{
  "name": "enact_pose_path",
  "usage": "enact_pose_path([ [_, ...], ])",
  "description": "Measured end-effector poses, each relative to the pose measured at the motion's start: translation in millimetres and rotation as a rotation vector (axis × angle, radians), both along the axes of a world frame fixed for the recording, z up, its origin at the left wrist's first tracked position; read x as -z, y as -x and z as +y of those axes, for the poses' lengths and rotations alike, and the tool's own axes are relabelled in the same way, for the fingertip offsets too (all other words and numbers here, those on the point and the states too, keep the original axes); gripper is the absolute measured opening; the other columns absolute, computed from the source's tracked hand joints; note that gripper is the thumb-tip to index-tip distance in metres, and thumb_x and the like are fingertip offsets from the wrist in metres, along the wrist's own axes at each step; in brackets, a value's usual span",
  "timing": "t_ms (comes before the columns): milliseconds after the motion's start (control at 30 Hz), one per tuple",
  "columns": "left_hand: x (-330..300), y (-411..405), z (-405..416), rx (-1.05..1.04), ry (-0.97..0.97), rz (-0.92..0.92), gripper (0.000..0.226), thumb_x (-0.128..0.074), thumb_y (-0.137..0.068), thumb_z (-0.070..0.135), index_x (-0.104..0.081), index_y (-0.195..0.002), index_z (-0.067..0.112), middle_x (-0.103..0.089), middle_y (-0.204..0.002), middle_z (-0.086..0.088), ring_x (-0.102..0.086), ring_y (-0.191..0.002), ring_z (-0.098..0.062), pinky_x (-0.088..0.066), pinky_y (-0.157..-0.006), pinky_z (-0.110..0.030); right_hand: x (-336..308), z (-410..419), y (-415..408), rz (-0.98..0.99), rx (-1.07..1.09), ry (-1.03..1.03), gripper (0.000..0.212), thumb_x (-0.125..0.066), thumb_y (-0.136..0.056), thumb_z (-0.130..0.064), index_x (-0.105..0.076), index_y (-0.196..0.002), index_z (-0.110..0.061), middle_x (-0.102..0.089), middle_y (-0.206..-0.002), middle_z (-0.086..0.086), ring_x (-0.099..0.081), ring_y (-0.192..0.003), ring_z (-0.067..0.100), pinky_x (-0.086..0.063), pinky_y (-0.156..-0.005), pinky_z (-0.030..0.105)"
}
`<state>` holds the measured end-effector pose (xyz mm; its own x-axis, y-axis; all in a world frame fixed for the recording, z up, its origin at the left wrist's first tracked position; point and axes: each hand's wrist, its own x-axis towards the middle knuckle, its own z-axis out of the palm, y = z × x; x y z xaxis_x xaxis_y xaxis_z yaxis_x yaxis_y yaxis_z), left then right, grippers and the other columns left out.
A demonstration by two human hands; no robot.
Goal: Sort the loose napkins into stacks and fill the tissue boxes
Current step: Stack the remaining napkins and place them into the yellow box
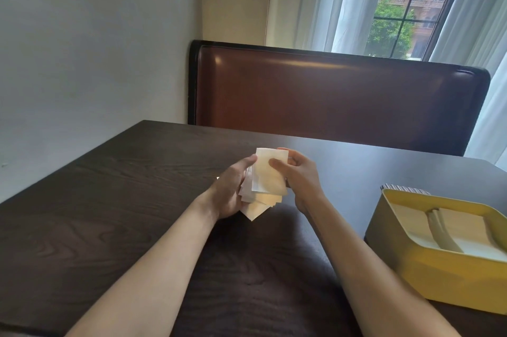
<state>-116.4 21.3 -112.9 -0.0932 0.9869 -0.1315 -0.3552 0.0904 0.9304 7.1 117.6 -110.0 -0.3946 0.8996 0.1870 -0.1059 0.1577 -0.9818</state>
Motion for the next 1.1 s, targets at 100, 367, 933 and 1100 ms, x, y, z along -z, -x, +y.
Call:
enact_pose_path([
  [100,3.3,-0.7,0.6,-0.037,-0.023,0.088,0.032,-0.051,-0.103,0.028,-0.063,-0.122,0.005,-0.07,-0.105,-0.014,-0.069,-0.086,-0.026,-0.059,-0.073,-0.038,4.0,1.0,1.2,0.057,0.019,0.064,0.026,-0.075,-0.084,-0.011,-0.069,-0.109,-0.009,-0.071,-0.103,0.01,-0.07,-0.094,0.026,-0.057,-0.066,0.03],
  [367,8.4,8.5,6.2,-0.259,-0.041,0.084,0.021,-0.052,-0.099,0.001,-0.06,-0.119,-0.005,-0.068,-0.1,-0.022,-0.071,-0.076,-0.03,-0.061,-0.063,-0.04,0.4,-3.0,-0.3,-0.051,0.053,0.074,0.007,-0.071,-0.089,-0.016,-0.07,-0.095,-0.02,-0.067,-0.081,-0.004,-0.056,-0.064,0.008,-0.047,-0.06,0.025],
  [933,6.6,12.7,11.8,-0.594,0.063,-0.203,0.029,-0.055,-0.099,0.011,-0.062,-0.124,0.0,-0.071,-0.111,-0.022,-0.071,-0.087,-0.035,-0.058,-0.067,-0.043,1.6,-15.9,6.2,-0.29,-0.202,-0.146,0.021,-0.062,-0.096,-0.03,-0.077,-0.096,-0.015,-0.071,-0.085,0.0,-0.059,-0.066,0.009,-0.05,-0.052,0.026],
  [1100,5.0,27.5,10.0,-0.75,0.036,-0.284,0.024,-0.054,-0.097,0.003,-0.06,-0.12,0.0,-0.069,-0.105,-0.021,-0.07,-0.082,-0.033,-0.059,-0.07,-0.047,7.5,-0.7,4.8,-0.343,0.055,-0.275,0.021,-0.058,-0.098,-0.029,-0.073,-0.106,-0.018,-0.072,-0.105,0.0,-0.064,-0.092,0.016,-0.054,-0.074,0.031],
])
